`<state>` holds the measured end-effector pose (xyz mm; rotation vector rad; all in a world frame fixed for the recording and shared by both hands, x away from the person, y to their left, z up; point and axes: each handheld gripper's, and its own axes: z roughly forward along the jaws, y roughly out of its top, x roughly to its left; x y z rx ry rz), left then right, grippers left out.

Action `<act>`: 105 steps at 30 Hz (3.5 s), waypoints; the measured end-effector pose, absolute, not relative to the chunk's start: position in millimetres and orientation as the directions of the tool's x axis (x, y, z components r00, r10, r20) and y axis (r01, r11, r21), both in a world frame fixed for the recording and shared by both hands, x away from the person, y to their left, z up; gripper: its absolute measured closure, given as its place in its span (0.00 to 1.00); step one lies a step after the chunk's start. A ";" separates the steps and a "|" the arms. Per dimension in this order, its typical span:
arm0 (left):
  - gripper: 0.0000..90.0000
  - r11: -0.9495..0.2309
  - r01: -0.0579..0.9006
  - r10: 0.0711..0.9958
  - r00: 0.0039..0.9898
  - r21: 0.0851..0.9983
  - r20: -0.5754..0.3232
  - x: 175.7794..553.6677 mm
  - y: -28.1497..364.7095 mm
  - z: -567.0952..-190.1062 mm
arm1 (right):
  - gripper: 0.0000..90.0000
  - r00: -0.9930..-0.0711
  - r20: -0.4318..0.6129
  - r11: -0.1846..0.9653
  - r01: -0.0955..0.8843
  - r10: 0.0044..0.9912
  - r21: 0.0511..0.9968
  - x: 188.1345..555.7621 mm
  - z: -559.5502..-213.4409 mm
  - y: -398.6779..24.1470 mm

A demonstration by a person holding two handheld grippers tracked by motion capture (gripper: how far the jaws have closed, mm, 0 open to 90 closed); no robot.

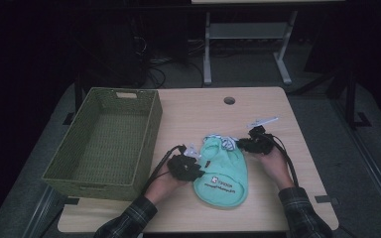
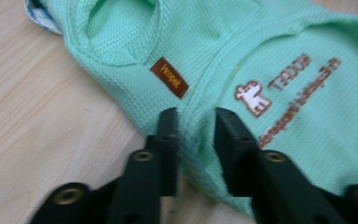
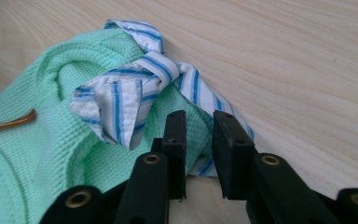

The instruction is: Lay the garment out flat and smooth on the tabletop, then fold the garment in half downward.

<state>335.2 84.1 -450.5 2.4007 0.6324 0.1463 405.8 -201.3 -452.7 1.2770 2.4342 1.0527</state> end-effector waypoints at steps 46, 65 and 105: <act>0.99 -0.657 0.414 0.480 0.874 0.630 -0.073 359.2 62.3 -453.9 | 1.00 -0.676 0.131 0.411 0.578 0.725 0.705 326.8 -452.3 -220.3; 0.99 -0.679 0.404 0.460 0.885 0.613 -0.074 351.0 56.9 -458.5 | 1.00 -0.695 0.131 0.465 0.596 0.707 0.654 309.7 -465.9 -217.9; 0.87 -0.651 0.374 0.407 0.906 0.661 -0.111 339.4 50.2 -444.0 | 1.00 -0.653 0.095 0.450 0.612 0.751 0.651 320.6 -465.7 -237.3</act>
